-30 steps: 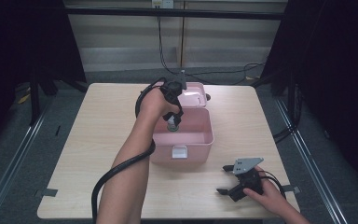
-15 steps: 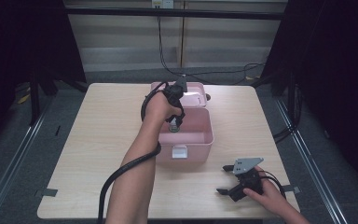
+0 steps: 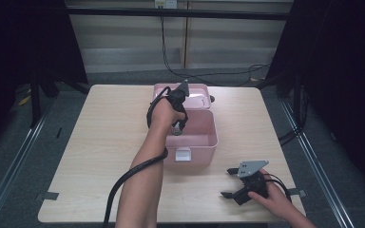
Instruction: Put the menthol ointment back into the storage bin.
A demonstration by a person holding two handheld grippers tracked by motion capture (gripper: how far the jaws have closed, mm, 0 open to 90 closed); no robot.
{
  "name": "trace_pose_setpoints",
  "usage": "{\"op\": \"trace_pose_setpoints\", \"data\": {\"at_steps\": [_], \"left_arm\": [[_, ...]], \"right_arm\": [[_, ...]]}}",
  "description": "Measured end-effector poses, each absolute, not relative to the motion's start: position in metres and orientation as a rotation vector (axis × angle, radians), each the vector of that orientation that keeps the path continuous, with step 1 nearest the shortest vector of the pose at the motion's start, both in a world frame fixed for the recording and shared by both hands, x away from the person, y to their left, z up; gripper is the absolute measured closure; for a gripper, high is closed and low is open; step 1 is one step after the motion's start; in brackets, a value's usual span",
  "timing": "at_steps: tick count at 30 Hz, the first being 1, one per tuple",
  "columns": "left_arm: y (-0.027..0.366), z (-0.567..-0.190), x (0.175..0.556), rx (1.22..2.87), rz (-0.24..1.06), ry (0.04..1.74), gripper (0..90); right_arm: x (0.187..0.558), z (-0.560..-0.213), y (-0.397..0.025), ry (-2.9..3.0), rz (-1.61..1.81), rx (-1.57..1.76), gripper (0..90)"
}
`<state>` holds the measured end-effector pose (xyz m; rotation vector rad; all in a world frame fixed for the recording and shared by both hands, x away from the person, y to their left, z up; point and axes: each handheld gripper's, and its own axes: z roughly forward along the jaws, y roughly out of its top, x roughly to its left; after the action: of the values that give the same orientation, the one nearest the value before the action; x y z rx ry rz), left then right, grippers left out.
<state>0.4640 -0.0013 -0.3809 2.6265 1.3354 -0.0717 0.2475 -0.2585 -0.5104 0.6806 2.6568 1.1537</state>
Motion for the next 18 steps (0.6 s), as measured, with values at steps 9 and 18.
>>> {"op": "trace_pose_setpoints", "data": {"at_steps": [9, 18], "left_arm": [[-0.002, -0.397, 0.467, 2.586, -0.041, 1.420, 50.2], [-0.002, -0.407, 0.468, 2.567, -0.021, 1.484, 50.1]], "right_arm": [[0.247, -0.510, -0.258, 2.657, 1.153, 0.683, 11.2], [0.247, -0.510, -0.258, 2.657, 1.154, 0.682, 11.2]]}}
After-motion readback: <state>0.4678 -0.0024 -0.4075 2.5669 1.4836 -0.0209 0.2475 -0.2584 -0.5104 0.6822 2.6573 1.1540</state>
